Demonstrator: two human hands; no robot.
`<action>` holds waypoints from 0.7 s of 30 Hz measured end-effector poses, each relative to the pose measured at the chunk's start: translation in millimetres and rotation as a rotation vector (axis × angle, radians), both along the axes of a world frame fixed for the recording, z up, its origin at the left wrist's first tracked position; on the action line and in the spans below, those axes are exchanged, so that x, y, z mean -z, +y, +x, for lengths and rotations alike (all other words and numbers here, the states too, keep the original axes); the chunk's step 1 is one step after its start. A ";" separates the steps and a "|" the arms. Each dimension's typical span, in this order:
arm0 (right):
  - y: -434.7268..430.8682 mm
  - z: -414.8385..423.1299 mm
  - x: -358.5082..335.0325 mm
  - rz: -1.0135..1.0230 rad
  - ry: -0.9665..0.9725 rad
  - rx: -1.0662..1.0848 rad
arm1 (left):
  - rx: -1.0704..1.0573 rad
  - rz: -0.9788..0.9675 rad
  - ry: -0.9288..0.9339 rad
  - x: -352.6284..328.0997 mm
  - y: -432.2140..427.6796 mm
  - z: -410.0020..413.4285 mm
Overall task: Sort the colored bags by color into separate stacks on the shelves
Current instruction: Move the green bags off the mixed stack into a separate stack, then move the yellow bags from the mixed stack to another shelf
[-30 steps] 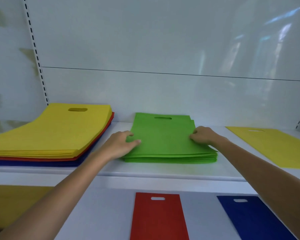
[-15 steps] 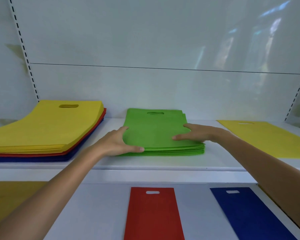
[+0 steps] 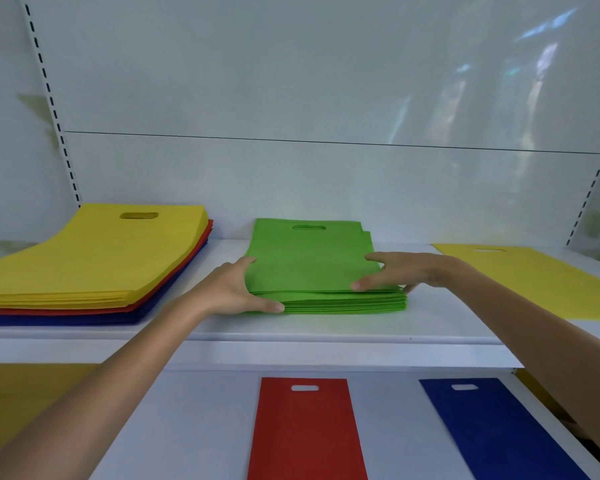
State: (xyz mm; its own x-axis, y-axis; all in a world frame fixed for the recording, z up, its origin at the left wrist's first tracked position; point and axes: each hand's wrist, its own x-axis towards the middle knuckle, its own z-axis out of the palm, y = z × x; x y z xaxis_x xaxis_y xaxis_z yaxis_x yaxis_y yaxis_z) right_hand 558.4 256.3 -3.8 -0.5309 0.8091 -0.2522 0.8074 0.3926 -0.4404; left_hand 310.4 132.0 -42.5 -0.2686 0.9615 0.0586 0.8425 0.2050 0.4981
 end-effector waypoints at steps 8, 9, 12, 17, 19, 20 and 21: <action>-10.9 0.9 -5.0 0.061 -0.158 -0.066 | -0.006 0.021 0.005 4.0 1.4 1.4; -10.8 1.5 -5.1 0.096 -0.143 -0.059 | -0.015 0.016 0.013 3.6 1.4 0.5; -12.7 1.8 -8.3 0.154 -0.157 -0.058 | -0.042 0.008 0.036 -0.6 1.1 -4.5; -19.2 -17.3 -28.0 0.157 0.044 -0.043 | 0.050 0.055 0.076 -26.2 -11.2 -21.3; -20.0 -37.3 -32.9 0.246 0.201 -0.007 | 0.068 0.081 0.093 -37.6 -21.8 -34.8; -20.9 -49.5 -33.5 0.284 0.242 -0.005 | 0.062 0.104 0.095 -41.9 -26.7 -44.2; -21.9 -62.8 -33.1 0.316 0.263 -0.010 | 0.046 0.136 0.089 -46.0 -31.9 -54.3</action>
